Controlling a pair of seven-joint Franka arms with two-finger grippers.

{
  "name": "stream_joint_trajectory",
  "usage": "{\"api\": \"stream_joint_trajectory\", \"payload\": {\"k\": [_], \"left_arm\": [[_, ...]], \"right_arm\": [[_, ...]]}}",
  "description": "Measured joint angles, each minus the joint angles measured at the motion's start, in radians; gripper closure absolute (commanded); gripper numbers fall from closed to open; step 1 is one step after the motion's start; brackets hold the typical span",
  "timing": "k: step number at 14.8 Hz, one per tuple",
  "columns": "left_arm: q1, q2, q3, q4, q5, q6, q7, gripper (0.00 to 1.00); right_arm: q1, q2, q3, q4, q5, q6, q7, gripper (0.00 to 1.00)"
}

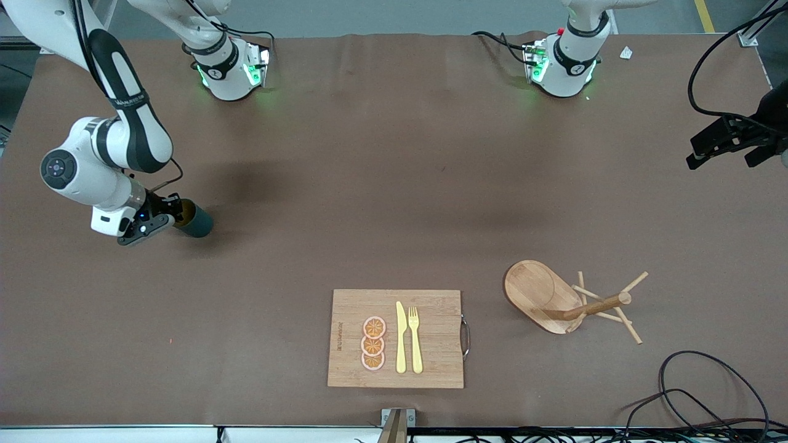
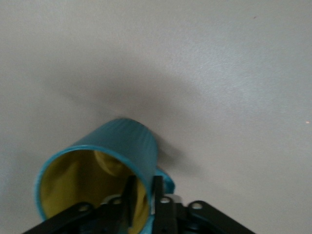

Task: Pass cup and hang on rack
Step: 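Lift the teal mug with the right gripper and carry it toward the table middle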

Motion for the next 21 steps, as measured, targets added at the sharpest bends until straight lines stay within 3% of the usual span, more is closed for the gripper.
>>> {"api": "stream_joint_trajectory", "payload": {"k": [3, 6, 9, 14, 17, 21], "left_arm": [[0.0, 0.0, 0.0, 0.0, 0.0, 0.0, 0.0, 0.0], [0.0, 0.0, 0.0, 0.0, 0.0, 0.0, 0.0, 0.0], [0.0, 0.001, 0.0, 0.0, 0.0, 0.0, 0.0, 0.0], [0.0, 0.001, -0.001, 0.0, 0.0, 0.0, 0.0, 0.0], [0.0, 0.001, -0.001, 0.0, 0.0, 0.0, 0.0, 0.0], [0.0, 0.002, 0.0, 0.0, 0.0, 0.0, 0.0, 0.0]], "right_arm": [[0.012, 0.003, 0.003, 0.007, 0.0, -0.003, -0.005, 1.0], [0.08, -0.011, 0.006, 0.059, 0.005, -0.109, 0.055, 1.0], [0.217, -0.066, 0.02, 0.107, 0.01, -0.213, 0.302, 1.0], [0.543, -0.096, 0.034, 0.151, 0.024, -0.222, 0.833, 1.0], [0.698, -0.039, 0.035, 0.243, 0.072, -0.222, 1.061, 1.0], [0.825, 0.139, 0.033, 0.439, 0.079, -0.214, 1.28, 1.0]]}}
